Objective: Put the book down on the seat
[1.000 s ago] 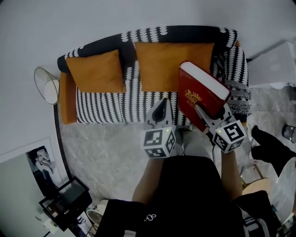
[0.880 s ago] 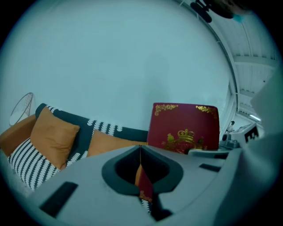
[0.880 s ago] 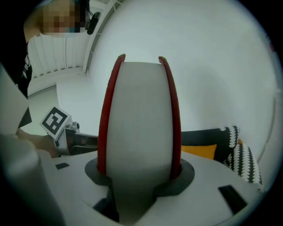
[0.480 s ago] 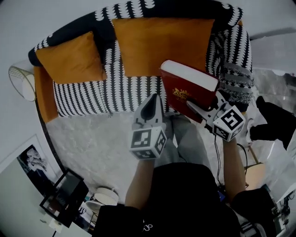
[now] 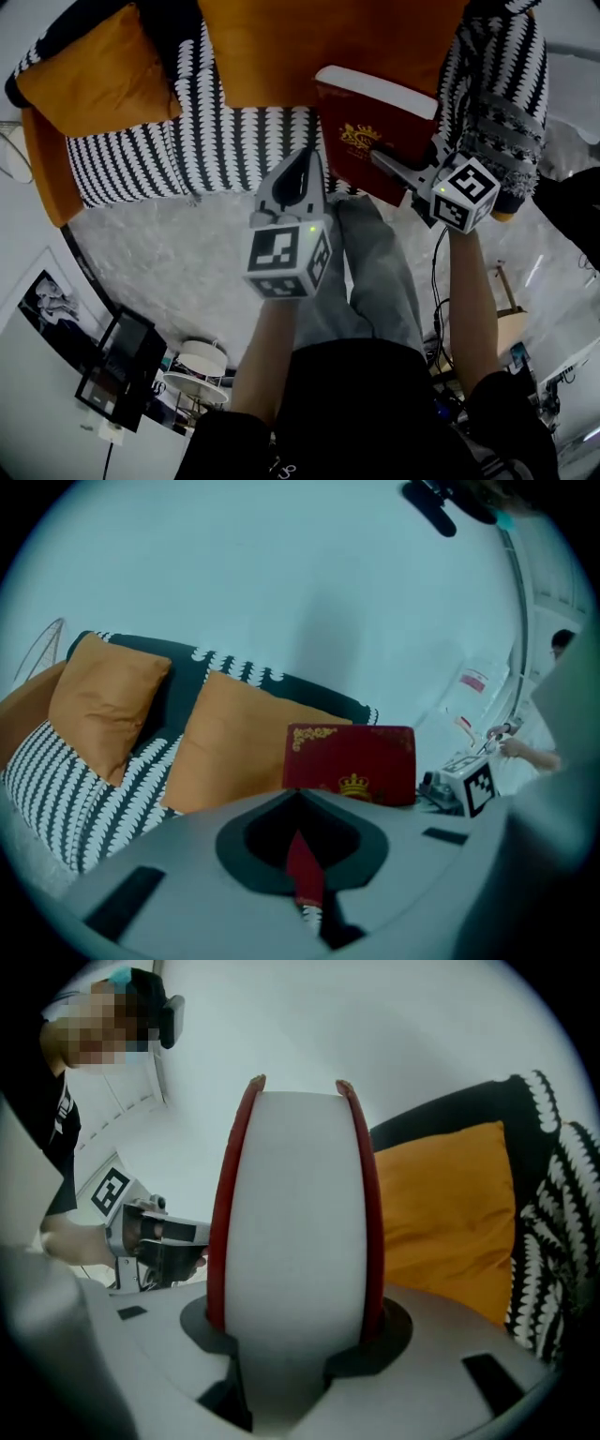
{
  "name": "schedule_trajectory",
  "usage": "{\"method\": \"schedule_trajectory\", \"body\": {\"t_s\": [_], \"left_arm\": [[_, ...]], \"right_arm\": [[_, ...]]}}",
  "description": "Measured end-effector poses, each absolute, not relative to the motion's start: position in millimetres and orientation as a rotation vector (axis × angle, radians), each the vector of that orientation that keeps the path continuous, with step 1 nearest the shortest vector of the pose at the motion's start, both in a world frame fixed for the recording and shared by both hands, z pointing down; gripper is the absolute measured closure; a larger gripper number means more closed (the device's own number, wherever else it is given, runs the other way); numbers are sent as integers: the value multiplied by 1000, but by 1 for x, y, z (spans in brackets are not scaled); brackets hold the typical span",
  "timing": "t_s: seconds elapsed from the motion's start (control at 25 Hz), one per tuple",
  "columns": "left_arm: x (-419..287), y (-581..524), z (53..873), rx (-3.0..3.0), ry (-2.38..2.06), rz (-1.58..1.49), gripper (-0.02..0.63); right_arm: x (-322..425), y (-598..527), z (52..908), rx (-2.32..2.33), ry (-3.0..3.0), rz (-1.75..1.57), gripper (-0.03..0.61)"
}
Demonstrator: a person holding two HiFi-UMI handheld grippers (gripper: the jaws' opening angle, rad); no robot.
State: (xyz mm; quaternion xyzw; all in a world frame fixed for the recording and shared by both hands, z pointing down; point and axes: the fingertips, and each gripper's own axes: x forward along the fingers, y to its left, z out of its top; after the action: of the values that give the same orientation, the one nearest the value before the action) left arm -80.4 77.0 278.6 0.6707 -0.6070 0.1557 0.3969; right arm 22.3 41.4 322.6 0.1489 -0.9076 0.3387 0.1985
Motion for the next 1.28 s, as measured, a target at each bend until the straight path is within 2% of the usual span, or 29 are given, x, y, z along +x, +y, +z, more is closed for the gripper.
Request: {"method": "schedule_trajectory", "body": {"t_s": [0.48,0.84,1.08,1.28], "left_arm": [[-61,57,338,1678,-1463,429,600],[-83,87,353,1639,-1433,446,600],[-51,66,365,1667,-1410,471,600],[-65,62,359,1690,-1396,469,600]], "right_arm": [[11,28,409,240,-2479,1129,350],[-1,31,439,312,-2440,1135,345],[35,-3,455,456,-2394,1064,273],[24,-10,457,605,-2321,1009,218]]}}
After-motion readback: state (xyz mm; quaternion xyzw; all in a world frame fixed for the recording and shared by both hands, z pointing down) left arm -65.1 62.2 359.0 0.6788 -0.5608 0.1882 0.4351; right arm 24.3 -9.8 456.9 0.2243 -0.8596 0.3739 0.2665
